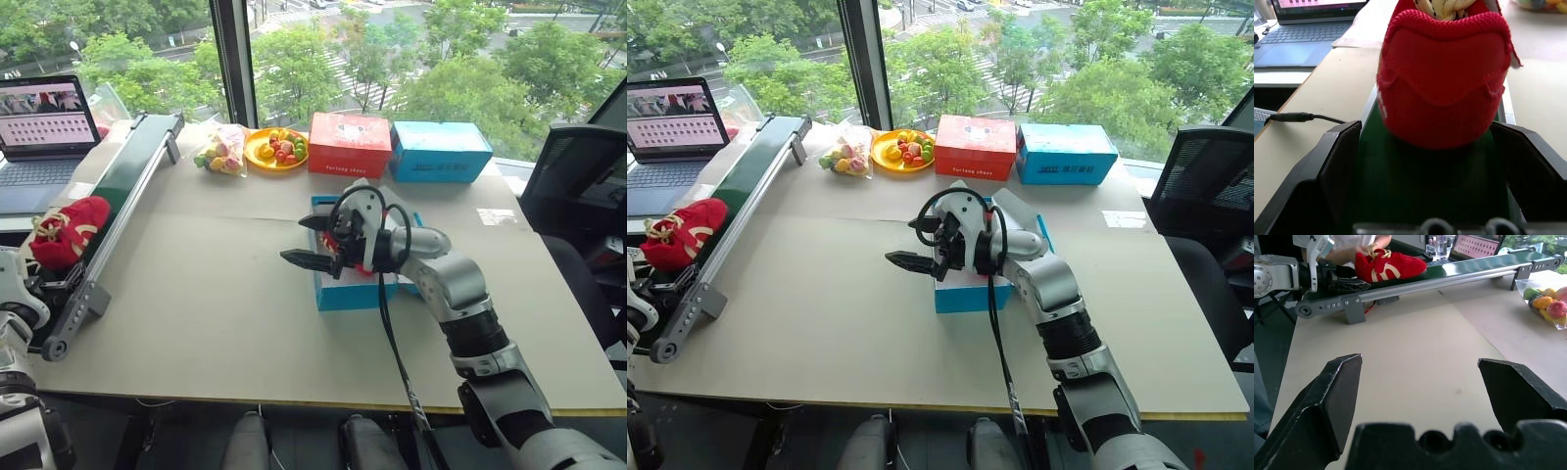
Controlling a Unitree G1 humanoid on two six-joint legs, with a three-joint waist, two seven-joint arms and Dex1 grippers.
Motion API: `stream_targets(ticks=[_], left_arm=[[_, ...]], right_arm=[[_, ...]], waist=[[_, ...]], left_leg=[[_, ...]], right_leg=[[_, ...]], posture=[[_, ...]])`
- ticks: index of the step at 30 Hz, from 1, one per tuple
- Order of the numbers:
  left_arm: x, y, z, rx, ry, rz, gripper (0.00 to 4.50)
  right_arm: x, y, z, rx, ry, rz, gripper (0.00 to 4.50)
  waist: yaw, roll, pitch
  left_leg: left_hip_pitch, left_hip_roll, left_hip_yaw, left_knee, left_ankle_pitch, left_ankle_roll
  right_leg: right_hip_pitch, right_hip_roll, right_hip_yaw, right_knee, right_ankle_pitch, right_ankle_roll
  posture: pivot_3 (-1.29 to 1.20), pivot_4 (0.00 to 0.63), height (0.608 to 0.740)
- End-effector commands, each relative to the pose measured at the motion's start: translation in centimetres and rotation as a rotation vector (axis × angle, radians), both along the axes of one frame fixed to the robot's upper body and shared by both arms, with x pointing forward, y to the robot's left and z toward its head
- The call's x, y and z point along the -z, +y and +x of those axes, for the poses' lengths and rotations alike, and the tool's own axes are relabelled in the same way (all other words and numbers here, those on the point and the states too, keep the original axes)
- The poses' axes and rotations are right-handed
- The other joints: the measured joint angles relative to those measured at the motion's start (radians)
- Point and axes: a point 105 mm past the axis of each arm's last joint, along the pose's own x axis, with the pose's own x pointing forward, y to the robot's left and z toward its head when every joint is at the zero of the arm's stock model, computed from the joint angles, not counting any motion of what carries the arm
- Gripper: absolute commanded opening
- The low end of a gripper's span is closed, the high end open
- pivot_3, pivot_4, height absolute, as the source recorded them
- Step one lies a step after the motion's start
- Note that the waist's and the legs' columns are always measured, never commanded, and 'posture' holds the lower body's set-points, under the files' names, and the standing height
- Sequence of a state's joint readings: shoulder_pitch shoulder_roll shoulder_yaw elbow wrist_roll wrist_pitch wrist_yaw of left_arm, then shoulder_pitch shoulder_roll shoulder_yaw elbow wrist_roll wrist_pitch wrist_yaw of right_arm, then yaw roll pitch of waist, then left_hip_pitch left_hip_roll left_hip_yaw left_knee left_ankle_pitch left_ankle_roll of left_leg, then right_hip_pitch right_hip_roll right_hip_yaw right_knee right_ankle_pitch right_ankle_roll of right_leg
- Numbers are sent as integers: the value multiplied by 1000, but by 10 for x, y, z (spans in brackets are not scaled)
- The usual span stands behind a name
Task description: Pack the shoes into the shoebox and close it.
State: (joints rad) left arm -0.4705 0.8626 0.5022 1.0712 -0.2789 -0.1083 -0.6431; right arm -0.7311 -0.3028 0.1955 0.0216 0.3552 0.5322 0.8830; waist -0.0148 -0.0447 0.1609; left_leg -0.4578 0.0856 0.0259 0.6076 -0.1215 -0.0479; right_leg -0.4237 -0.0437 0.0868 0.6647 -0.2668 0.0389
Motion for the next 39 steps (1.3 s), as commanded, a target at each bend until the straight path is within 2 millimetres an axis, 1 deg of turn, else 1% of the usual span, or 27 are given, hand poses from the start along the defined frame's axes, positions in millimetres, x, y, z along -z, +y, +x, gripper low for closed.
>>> stream_targets(ticks=[1, 2, 4, 5, 7, 9, 10, 11, 12, 13, 14, 15, 17, 18, 21, 23, 25, 27, 30, 34, 39], left_arm=[[-13, -1, 3, 32, -25, 24, 3979], [-13, -4, 5, 47, -34, 22, 3781], [-15, -8, 8, 61, -43, 23, 2971], [-16, -11, 11, 70, -47, 23, 2706], [-25, -20, 20, 97, -73, 21, 2551], [-36, -30, 28, 133, -112, 15, 2550], [-61, -59, 44, 221, -203, -7, 2550], [-85, -87, 55, 300, -289, -41, 2550], [-104, -114, 60, 371, -353, -77, 2550], [-115, -130, 60, 411, -384, -103, 2550], [-120, -141, 60, 434, -396, -120, 2550], [-122, -157, 62, 460, -403, -134, 2550], [-121, -204, 62, 581, -368, -97, 2550], [-119, -219, 60, 623, -355, -77, 2550], [-127, -264, 54, 728, -369, -148, 2550], [-131, -285, 50, 776, -375, -183, 2550], [-130, -296, 47, 805, -364, -177, 2550], [-128, -301, 46, 824, -353, -196, 2550], [-117, -309, 47, 833, -320, -202, 2550], [-118, -319, 46, 853, -327, -243, 2550], [-114, -337, 40, 896, -314, -259, 2550]], right_arm=[[-14, 1, -4, -12, -54, 9, 4500], [-14, 1, -4, -12, -54, 7, 4500], [-15, 1, -4, -12, -55, 6, 4500], [-15, 1, -4, -12, -55, 6, 4500], [-15, 1, -5, -11, -54, 9, 4500], [-17, 1, -4, -11, -51, 18, 4500], [-27, 0, -4, -8, -5, 101, 4500], [-39, -1, -4, -12, 56, 195, 4500], [-47, -3, -4, -22, 124, 275, 4500], [-52, -4, -5, -32, 171, 322, 4500], [-54, -4, -6, -40, 205, 344, 4500], [-53, -5, -5, -30, 239, 356, 4500], [-52, -6, -6, -27, 319, 399, 4500], [-52, -7, -6, -26, 342, 413, 4500], [-67, -17, 1, -11, 432, 543, 4500], [-75, -24, 4, -1, 476, 614, 4500], [-75, -26, 8, 34, 479, 621, 4500], [-71, -26, 10, 81, 449, 574, 4500], [-69, -25, 10, 77, 487, 603, 4500], [-66, -26, 14, 114, 493, 595, 4500], [-68, -26, 21, 135, 502, 625, 4500]], waist=[[0, 0, 0], [0, 0, 0], [3, 0, 0], [6, 0, 0], [12, 0, 0], [20, 0, 0], [23, -1, 0], [28, -2, 0], [35, -2, 0], [41, -2, 0], [40, -3, 0], [35, -4, -1], [25, -4, -1], [20, -4, -1], [6, -3, -1], [-2, -3, -1], [-10, -3, -1], [-15, -3, -1], [-20, -3, -1], [-21, -3, -1], [-21, -3, -1]], left_leg=[[0, 0, 0, 0, 0, 0], [0, 0, 0, 0, 0, 0], [0, 0, 0, 0, 0, 0], [0, 0, 0, 0, 0, 0], [0, 0, 0, 0, 0, 0], [0, 0, 0, 0, 0, 0], [0, 0, 0, 1, 0, 0], [-1, 0, 0, 1, 0, 0], [-3, 0, 0, 1, 0, -1], [-4, 1, -1, 1, 1, -2], [-6, 2, -1, 3, 2, -3], [-8, 2, -1, 4, 2, -3], [-7, 2, -1, 3, 2, -2], [-6, 2, -1, 3, 2, -2], [-3, 2, -1, 1, 2, -2], [-3, 2, -2, 1, 3, -1], [-3, 2, -2, 2, 3, 0], [-2, 2, -2, 1, 3, 0], [-2, 2, -2, 1, 3, 0], [-3, 2, -2, 1, 3, 0], [-3, 2, -2, 1, 3, 0]], right_leg=[[0, 0, 0, 0, 0, 0], [0, 0, 0, 0, 0, 0], [0, 0, 0, 0, 0, 0], [0, 0, 0, 0, 0, 0], [0, 0, -1, 0, 0, 0], [1, 0, -1, 0, 0, 0], [1, 0, -1, 0, 0, 0], [1, 0, -1, 0, 0, 0], [0, 0, -2, 0, 0, 0], [1, -2, -5, 0, 0, 0], [1, -1, -6, 0, 0, 0], [0, -1, -6, 0, 1, 0], [1, -1, -6, 0, 1, 0], [2, -1, -6, 0, 1, 0], [1, 0, -5, 1, 1, 0], [2, 0, -5, 2, 1, 0], [2, 0, -5, 2, 1, 0], [2, 0, -4, 1, 1, 0], [2, 0, -4, 0, 1, 0], [2, 0, -4, 0, 1, 0], [2, 0, -4, 0, 1, 0]], posture=[[0, 150, 740], [0, 150, 740], [0, 150, 740], [0, 150, 740], [0, 150, 740], [0, 150, 740], [0, 150, 740], [0, 150, 740], [0, 150, 740], [0, 150, 740], [0, 150, 740], [0, 150, 740], [0, 150, 740], [0, 150, 740], [0, 150, 740], [0, 150, 740], [0, 150, 740], [0, 150, 740], [0, 150, 740], [0, 150, 740], [0, 150, 740]])
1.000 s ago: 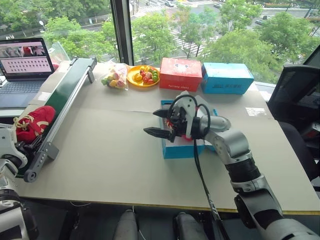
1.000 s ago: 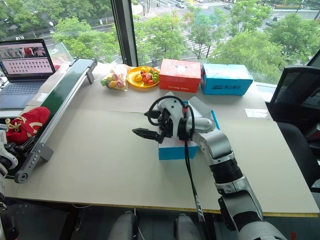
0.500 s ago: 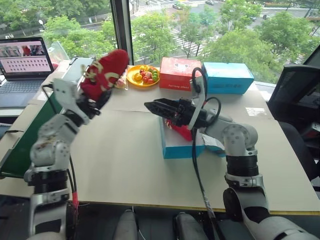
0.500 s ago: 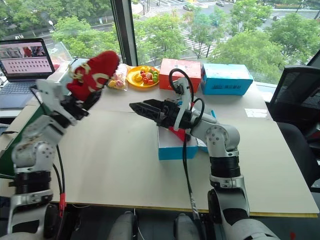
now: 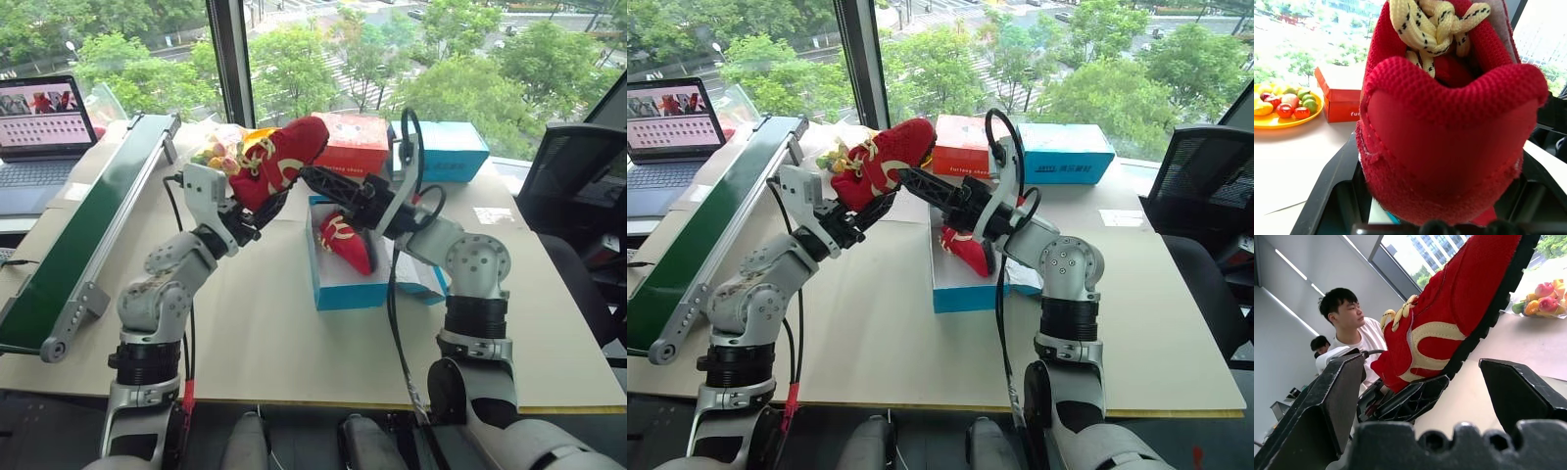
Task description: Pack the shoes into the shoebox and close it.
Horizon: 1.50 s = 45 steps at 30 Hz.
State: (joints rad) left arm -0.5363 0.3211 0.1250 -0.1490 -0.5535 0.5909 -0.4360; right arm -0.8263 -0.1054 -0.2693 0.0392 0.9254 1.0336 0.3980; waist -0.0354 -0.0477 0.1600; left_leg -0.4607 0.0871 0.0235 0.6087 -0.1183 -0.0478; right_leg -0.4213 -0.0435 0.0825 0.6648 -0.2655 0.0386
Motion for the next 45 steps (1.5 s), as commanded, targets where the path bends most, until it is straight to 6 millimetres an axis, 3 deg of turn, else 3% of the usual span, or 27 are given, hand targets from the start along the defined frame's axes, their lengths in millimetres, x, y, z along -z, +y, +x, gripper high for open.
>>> stream_targets(ticks=[1, 5, 12, 18, 19, 28, 29, 30, 32, 34, 41, 45], left_arm=[[-16, -16, -12, 55, -65, -18, 2550], [-16, -20, -16, 66, -65, -10, 2550], [-21, -10, -19, 51, -68, 4, 2550], [-15, -23, -24, 85, -51, -1, 2550], [-15, -24, -24, 85, -51, -3, 2550], [-16, -24, -22, 77, -46, -6, 2550], [-17, -22, -22, 71, -47, -14, 3549], [-17, -20, -21, 68, -48, -21, 3802], [-19, -19, -26, 105, -48, -36, 4483], [-16, -15, -33, 140, -52, 33, 4500], [14, 31, -51, 173, 35, 326, 4500], [23, 46, -57, 181, 64, 414, 4500]], right_arm=[[-15, -3, 4, 26, -34, 51, 4500], [-14, -9, 14, 67, -7, 72, 4500], [-5, -23, 30, 140, 38, 75, 4500], [-14, -20, 31, 134, 20, 102, 4500], [-15, -19, 31, 131, 17, 103, 3981], [-17, -12, 26, 107, -2, 93, 1060], [-17, -12, 26, 109, -5, 88, 696], [-18, -12, 26, 110, -7, 85, 451], [-19, -13, 26, 121, -24, 65, 366], [-29, -19, 28, 162, -100, 4, 352], [-55, -44, 33, 260, -389, -372, 337], [-35, -61, 35, 204, -435, -677, 337]], waist=[[-1, 0, 0], [-2, 0, 0], [-5, 0, 0], [-4, 0, 0], [-4, 0, 0], [-5, 0, 0], [-4, 0, 0], [-4, 0, 0], [-5, 0, 0], [-5, 1, 0], [-8, 5, 3], [-4, 5, 3]], left_leg=[[0, 0, 0, 0, 0, 0], [0, 0, 0, 0, 0, 0], [0, 0, 0, 0, 0, 0], [0, 0, 0, -1, 0, 0], [0, 0, 0, -1, 0, 0], [0, 0, 0, -1, 0, 0], [0, 0, 0, -1, 0, 0], [0, 0, 0, -1, 0, 0], [0, 0, 0, -1, 0, 0], [0, 0, 0, -1, 0, 0], [0, 0, 0, -2, 0, 0], [0, 0, 1, -3, 0, 0]], right_leg=[[0, 0, 0, 0, 0, 0], [0, 0, 0, 0, 0, 0], [0, 0, 0, 0, 0, 0], [0, 0, 0, -1, 0, 0], [0, 0, 0, 0, 0, 0], [0, 0, 0, -1, 0, 0], [0, 0, 0, -1, 0, 0], [0, 0, 0, -1, 0, 0], [0, 0, 0, -1, 0, 0], [0, 0, 0, -1, 0, 0], [-2, 0, 1, -1, 0, 0], [-2, 0, 1, -2, -1, -1]], posture=[[0, 150, 740], [0, 150, 740], [0, 150, 740], [0, 150, 740], [0, 150, 740], [0, 150, 740], [0, 150, 740], [0, 150, 740], [0, 150, 740], [0, 150, 740], [0, 150, 740], [0, 150, 740]])
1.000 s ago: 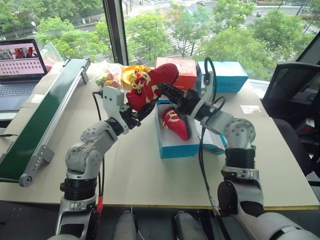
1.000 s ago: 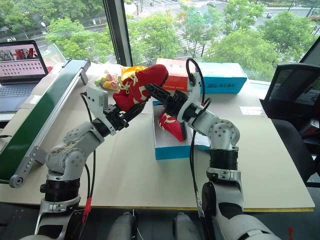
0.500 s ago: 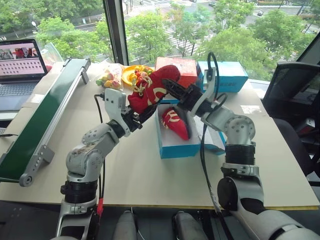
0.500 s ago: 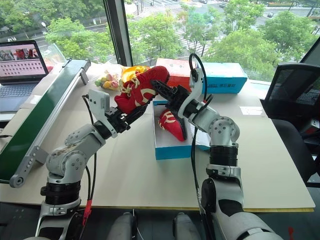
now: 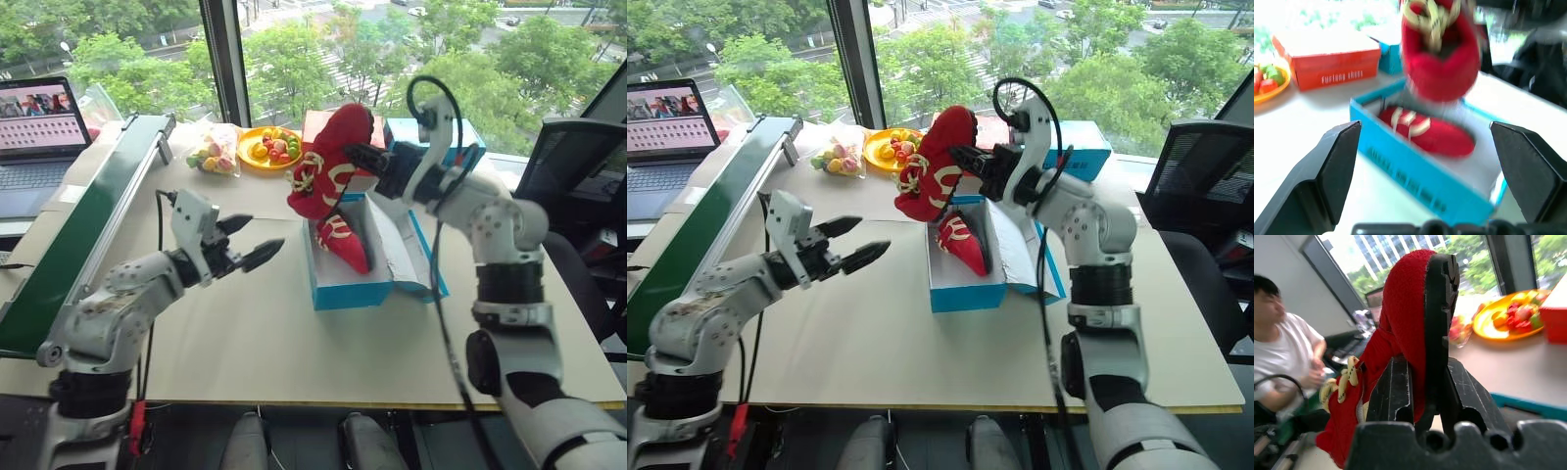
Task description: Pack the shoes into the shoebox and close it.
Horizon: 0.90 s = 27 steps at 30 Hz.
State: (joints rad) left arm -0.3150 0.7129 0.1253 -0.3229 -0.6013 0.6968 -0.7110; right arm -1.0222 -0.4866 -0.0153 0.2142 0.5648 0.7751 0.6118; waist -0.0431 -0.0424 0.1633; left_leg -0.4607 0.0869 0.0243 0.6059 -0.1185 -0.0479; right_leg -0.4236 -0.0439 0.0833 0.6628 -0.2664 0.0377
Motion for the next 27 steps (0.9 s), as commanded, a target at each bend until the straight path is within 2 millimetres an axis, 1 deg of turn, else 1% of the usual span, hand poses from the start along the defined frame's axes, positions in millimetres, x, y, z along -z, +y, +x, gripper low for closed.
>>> stream_targets(ticks=[1, 4, 7, 10, 13, 15, 22, 27], left_arm=[[-9, 2, -4, 23, -57, 33, 4500], [-6, -3, -3, 29, -58, 32, 4500], [-4, -11, -6, 53, -52, 16, 4500], [-3, -13, -7, 52, -52, 13, 4500], [-2, -12, -6, 41, -51, 10, 4500], [-2, -12, -7, 39, -52, 9, 4500], [-1, -11, -7, 18, -58, 7, 4500], [0, -12, -10, 4, -58, -5, 4500]], right_arm=[[11, -6, -8, -76, -26, -225, 337], [34, -8, -13, -145, 1, -325, 337], [47, -12, -12, -171, 42, -351, 337], [62, -16, -10, -185, 88, -380, 337], [77, -15, -10, -225, 141, -358, 337], [87, -15, -7, -227, 152, -390, 337], [117, -7, -8, -321, 156, -544, 337], [144, -1, -2, -353, 137, -695, 337]], waist=[[9, 0, 0], [11, 0, 0], [11, 0, 1], [12, 1, 1], [12, 1, 1], [12, 1, 1], [16, 1, 1], [18, 1, 1]], left_leg=[[0, 0, 0, 0, 0, 0], [0, 0, 0, 1, 0, 0], [0, 0, 0, 1, 0, 0], [0, 0, 1, 1, 0, 0], [0, 0, 1, 1, 0, 0], [0, 0, 1, 1, 0, 0], [0, 0, 1, 1, 0, 0], [1, 0, 0, 2, 0, 0]], right_leg=[[0, 0, 0, 0, 0, 0], [0, -1, 0, -1, 0, 0], [0, 0, 0, 0, 0, 0], [0, 0, 0, 0, 0, 0], [0, 0, 0, 0, 0, 0], [0, 0, 0, 0, 0, 0], [0, 0, 0, 0, -1, 0], [1, 0, 0, 1, -1, 0]], posture=[[0, 150, 740], [0, 150, 740], [0, 150, 740], [0, 150, 740], [0, 150, 740], [0, 150, 740], [0, 150, 740], [0, 150, 740]])
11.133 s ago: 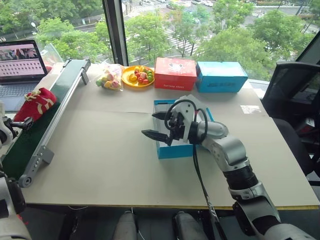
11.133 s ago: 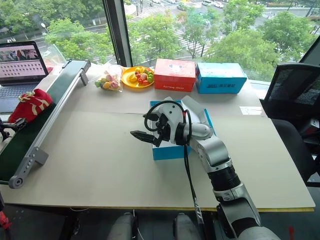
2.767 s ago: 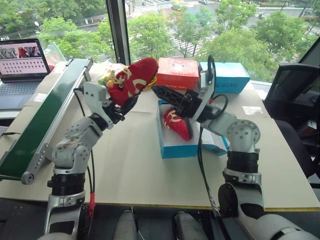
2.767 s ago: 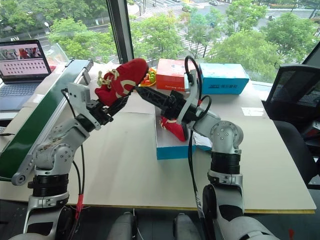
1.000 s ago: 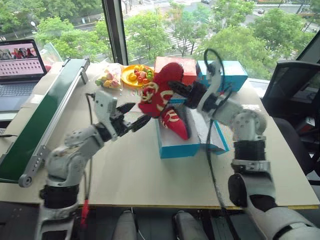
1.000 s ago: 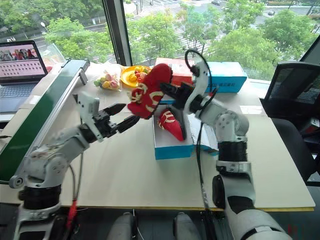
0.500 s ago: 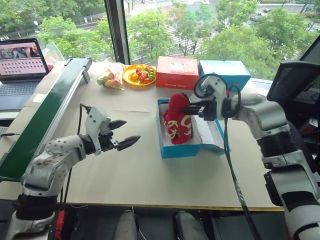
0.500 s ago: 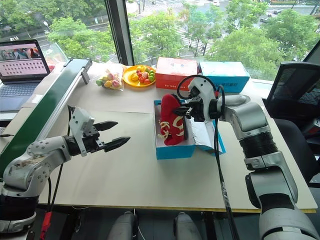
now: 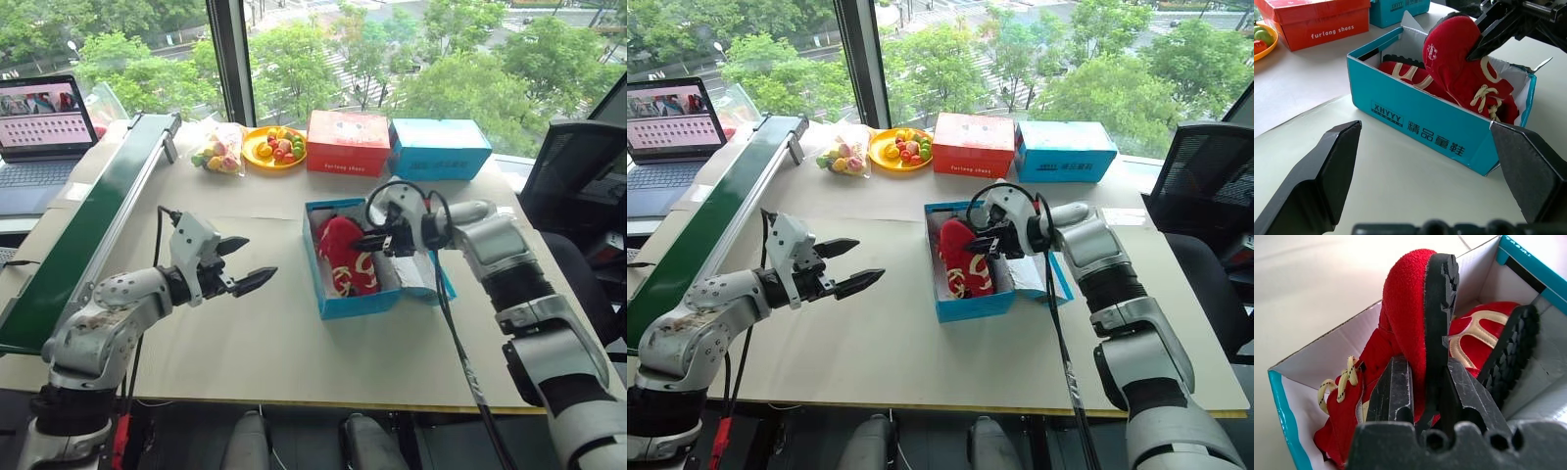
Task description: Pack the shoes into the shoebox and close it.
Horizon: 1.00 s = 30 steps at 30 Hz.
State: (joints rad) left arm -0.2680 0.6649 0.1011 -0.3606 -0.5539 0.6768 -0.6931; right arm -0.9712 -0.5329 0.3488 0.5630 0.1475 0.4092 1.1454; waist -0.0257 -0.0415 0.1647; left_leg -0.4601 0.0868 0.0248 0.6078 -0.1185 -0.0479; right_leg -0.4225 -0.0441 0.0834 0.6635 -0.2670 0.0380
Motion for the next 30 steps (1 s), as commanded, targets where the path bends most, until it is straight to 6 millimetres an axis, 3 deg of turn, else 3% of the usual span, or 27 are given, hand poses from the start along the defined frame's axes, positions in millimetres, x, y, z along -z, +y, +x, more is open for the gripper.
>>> stream_targets(ticks=[1, 2, 3, 10, 12, 14, 16, 19, 23, 26, 27, 30], left_arm=[[-13, -3, -5, 3, -60, -9, 4500], [-13, -3, -6, 0, -60, -12, 4500], [-13, -3, -7, -4, -59, -15, 4500], [-12, -4, -10, -12, -59, -16, 4500], [-13, -5, -10, -10, -59, -18, 4500], [-13, -6, -10, -8, -58, -18, 4500], [-13, -7, -10, 0, -57, -15, 4500], [-14, -5, -9, 6, -59, 0, 4500], [-19, 4, -9, 11, -65, 34, 4500], [-23, 11, -10, 23, -65, 56, 4500], [-24, 13, -10, 27, -65, 62, 4500], [-28, 19, -8, 24, -73, 80, 4500]], right_arm=[[17, 3, 5, -50, -45, -126, 833], [20, 6, 6, -59, -53, -144, 1329], [23, 8, 7, -68, -64, -163, 1502], [40, 8, 19, -81, -178, -330, 3973], [40, 7, 20, -77, -198, -340, 4399], [35, 9, 21, -63, -197, -310, 4399], [9, 17, 17, -71, -179, -168, 4399], [-48, 28, -1, -126, -112, 110, 4399], [-93, 26, -35, -231, -78, 276, 4399], [-97, 22, -44, -235, -101, 251, 4399], [-91, 19, -40, -216, -123, 210, 4005], [-65, 14, -31, -176, -134, 122, 3377]], waist=[[1, 0, 0], [3, 0, 0], [7, 0, 0], [12, 0, 0], [13, 0, 0], [13, 0, 0], [13, 0, 0], [12, 1, 1], [12, 3, 2], [12, 3, 2], [11, 3, 2], [11, 3, 2]], left_leg=[[0, 0, 0, 0, 0, 0], [0, 0, 0, 0, 0, 0], [0, 0, 0, 0, 0, 0], [1, 0, 0, 0, 0, 0], [2, 0, 0, 0, 0, 0], [3, 0, 0, 0, 0, 0], [3, 0, 0, 0, 0, 0], [2, 0, 0, 0, 0, 0], [0, 0, 0, -1, 0, 0], [0, 0, 0, -1, 0, 0], [1, 0, 0, 0, 0, 0], [2, 0, 0, 0, 0, 0]], right_leg=[[0, 0, 0, 0, 0, 0], [0, 0, 0, 0, 0, 0], [1, 0, 0, 0, 0, 0], [1, 0, 0, 0, 0, 0], [2, 0, 0, 1, 0, 0], [3, 0, -1, 0, 0, 0], [3, 0, 0, 1, 0, 0], [2, 0, 0, 1, 0, 0], [0, 0, 0, 1, 0, 0], [0, 0, -1, 1, 0, 0], [1, 0, -1, 1, 0, 0], [1, 0, 0, 0, 0, 0]], posture=[[0, 150, 740], [0, 150, 740], [0, 150, 740], [0, 150, 740], [0, 150, 740], [0, 150, 740], [0, 150, 740], [0, 150, 740], [0, 150, 740], [0, 150, 740], [0, 150, 740], [0, 150, 740]])
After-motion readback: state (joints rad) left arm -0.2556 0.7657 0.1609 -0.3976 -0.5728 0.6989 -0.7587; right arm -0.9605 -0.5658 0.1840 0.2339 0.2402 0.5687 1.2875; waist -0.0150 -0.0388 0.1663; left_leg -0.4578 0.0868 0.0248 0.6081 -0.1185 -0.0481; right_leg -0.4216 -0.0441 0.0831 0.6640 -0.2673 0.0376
